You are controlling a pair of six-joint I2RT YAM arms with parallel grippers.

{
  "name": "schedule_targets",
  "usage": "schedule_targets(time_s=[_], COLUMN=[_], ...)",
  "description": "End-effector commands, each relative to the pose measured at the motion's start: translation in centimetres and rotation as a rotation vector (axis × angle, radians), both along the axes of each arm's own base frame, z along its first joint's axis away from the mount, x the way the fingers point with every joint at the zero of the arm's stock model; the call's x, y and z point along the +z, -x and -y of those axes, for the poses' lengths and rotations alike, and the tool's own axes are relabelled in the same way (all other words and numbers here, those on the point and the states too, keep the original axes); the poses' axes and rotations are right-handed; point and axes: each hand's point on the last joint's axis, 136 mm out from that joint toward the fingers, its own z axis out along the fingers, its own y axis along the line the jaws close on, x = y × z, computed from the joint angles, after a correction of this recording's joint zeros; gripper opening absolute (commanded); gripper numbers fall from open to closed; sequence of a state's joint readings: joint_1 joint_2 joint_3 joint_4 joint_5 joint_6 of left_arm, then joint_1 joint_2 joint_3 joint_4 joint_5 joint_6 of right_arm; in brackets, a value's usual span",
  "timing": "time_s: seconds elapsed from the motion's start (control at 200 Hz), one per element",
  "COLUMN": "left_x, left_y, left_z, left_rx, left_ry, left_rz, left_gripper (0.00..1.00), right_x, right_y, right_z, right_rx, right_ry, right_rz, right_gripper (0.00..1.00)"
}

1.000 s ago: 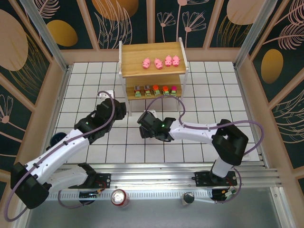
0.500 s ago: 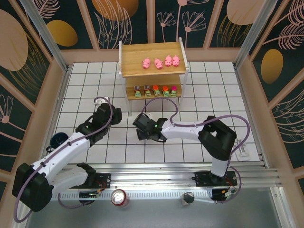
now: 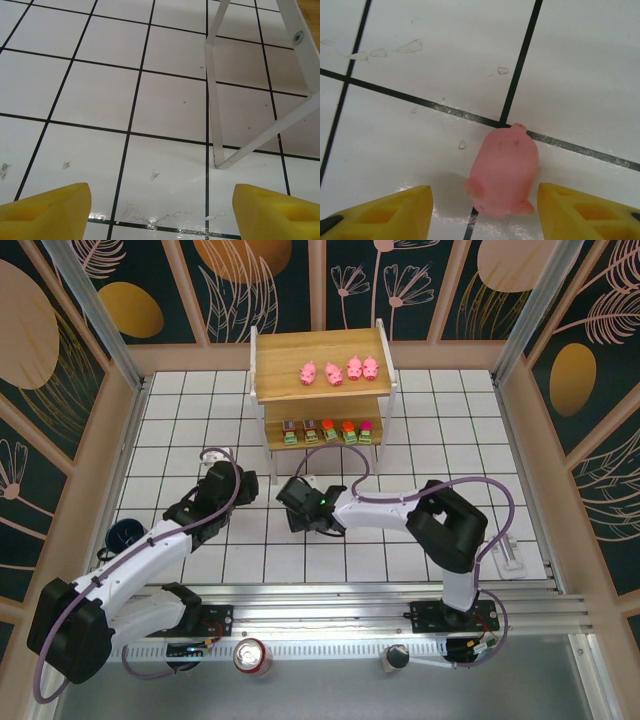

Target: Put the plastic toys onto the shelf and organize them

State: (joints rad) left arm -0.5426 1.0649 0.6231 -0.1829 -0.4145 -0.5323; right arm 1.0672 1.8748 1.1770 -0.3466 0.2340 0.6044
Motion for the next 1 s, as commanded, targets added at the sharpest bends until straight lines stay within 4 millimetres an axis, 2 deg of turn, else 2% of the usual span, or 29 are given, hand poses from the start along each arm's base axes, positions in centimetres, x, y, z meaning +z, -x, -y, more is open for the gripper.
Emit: schedule_targets(time_s=[0.0,0.3,0.57,0.996], left_x=[-0.1,-0.4,-0.4,-0.6], left_y=[-0.2,0.0,-0.1,-0.4], left_z=[0.1,0.0,0.2,0.8], left_rx=[0.0,0.001,-0.002,-0.016], left_ry=[0.019,0.02,0.024,0.042], left_rz=[0.007,0.003,0.0,-0.012], left_gripper=[0.75,0.75,0.75,0.75], right_x=[0.1,-0.4,-0.5,1.3], right_y=[-1.0,-1.4,-1.2,-1.1], right_z=[-0.2,-0.4,0.2,0.7], right_rx=[-0.008,0.0,0.002,0.005], right_ry=[0.008,0.022,0.046,0.045], right_rz=[0.014,0.012,0.014,0.044], right_gripper=[0.56,0.48,0.4,0.34])
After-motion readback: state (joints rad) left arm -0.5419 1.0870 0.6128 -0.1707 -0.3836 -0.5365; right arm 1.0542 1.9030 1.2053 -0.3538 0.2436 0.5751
